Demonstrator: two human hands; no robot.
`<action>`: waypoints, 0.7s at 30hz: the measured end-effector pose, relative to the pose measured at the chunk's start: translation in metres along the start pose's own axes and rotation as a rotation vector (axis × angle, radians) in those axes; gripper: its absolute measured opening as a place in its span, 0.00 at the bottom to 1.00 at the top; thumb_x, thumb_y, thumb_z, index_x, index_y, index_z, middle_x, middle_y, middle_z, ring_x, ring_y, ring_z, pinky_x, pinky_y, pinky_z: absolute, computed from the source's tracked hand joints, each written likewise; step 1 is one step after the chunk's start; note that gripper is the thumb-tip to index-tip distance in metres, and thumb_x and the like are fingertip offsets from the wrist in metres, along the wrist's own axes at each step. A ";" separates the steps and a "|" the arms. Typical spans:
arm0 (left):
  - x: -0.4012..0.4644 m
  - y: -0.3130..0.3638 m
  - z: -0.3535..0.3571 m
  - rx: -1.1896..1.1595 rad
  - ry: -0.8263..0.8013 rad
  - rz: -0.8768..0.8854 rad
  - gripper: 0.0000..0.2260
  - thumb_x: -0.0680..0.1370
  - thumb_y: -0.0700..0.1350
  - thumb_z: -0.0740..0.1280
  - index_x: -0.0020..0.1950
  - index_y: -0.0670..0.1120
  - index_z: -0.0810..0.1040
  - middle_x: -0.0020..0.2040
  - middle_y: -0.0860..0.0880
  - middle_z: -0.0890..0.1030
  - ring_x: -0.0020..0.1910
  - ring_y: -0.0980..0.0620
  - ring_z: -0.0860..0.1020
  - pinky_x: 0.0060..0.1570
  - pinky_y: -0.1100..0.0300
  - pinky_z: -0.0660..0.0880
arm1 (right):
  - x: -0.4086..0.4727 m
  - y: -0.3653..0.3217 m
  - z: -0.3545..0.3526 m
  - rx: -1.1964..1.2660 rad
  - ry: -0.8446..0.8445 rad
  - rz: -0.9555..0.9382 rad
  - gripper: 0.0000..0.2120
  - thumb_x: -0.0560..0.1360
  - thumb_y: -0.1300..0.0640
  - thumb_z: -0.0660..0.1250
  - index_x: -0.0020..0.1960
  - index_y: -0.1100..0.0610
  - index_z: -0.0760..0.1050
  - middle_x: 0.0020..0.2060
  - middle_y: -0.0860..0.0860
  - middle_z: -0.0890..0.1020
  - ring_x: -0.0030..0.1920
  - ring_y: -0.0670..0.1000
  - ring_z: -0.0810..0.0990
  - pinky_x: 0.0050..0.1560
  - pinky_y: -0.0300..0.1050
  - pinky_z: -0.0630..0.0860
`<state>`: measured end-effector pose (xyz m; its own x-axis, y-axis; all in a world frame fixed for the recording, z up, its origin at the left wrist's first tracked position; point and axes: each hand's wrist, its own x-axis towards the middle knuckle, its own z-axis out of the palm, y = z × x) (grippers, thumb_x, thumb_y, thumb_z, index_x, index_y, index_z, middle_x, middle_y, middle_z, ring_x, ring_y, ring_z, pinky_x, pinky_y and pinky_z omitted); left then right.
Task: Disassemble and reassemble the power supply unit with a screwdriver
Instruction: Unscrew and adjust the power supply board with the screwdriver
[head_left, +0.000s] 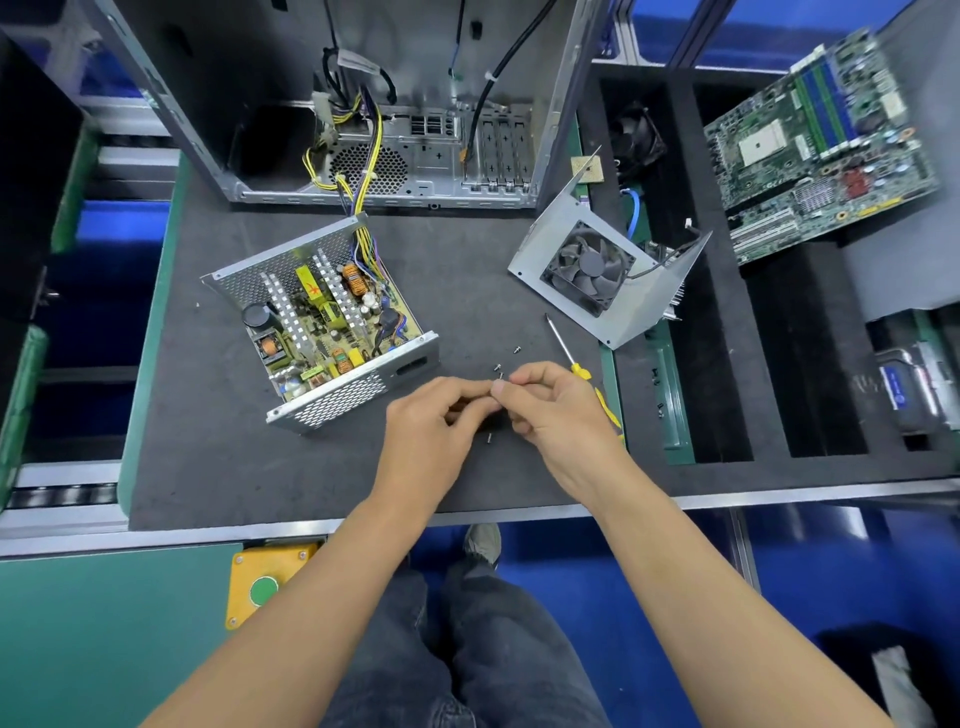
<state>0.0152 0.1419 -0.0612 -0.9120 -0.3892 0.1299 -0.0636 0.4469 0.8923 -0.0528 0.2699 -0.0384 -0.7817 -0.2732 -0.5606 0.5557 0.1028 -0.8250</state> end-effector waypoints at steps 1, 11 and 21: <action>0.000 -0.002 -0.001 0.005 -0.015 0.005 0.05 0.74 0.38 0.76 0.47 0.45 0.87 0.42 0.53 0.86 0.40 0.56 0.83 0.43 0.56 0.80 | 0.000 0.000 -0.001 -0.032 -0.001 0.003 0.07 0.76 0.63 0.72 0.47 0.55 0.75 0.33 0.47 0.82 0.32 0.43 0.76 0.38 0.40 0.70; 0.005 -0.016 -0.006 -0.627 -0.004 -0.630 0.06 0.80 0.35 0.66 0.49 0.42 0.82 0.41 0.45 0.86 0.41 0.49 0.85 0.42 0.61 0.81 | 0.007 0.002 -0.044 -1.077 0.516 -0.518 0.12 0.76 0.52 0.71 0.56 0.56 0.76 0.48 0.51 0.77 0.49 0.55 0.73 0.52 0.49 0.71; 0.003 -0.021 -0.019 -0.963 0.051 -0.713 0.10 0.69 0.39 0.74 0.50 0.40 0.83 0.41 0.43 0.85 0.39 0.50 0.83 0.42 0.63 0.80 | -0.005 0.004 -0.042 -1.037 0.134 -0.771 0.10 0.79 0.58 0.66 0.59 0.57 0.80 0.47 0.51 0.75 0.42 0.52 0.75 0.44 0.44 0.74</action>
<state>0.0212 0.1161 -0.0712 -0.7765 -0.3450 -0.5274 -0.1986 -0.6603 0.7243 -0.0583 0.3117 -0.0416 -0.8554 -0.5022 0.1272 -0.4767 0.6669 -0.5728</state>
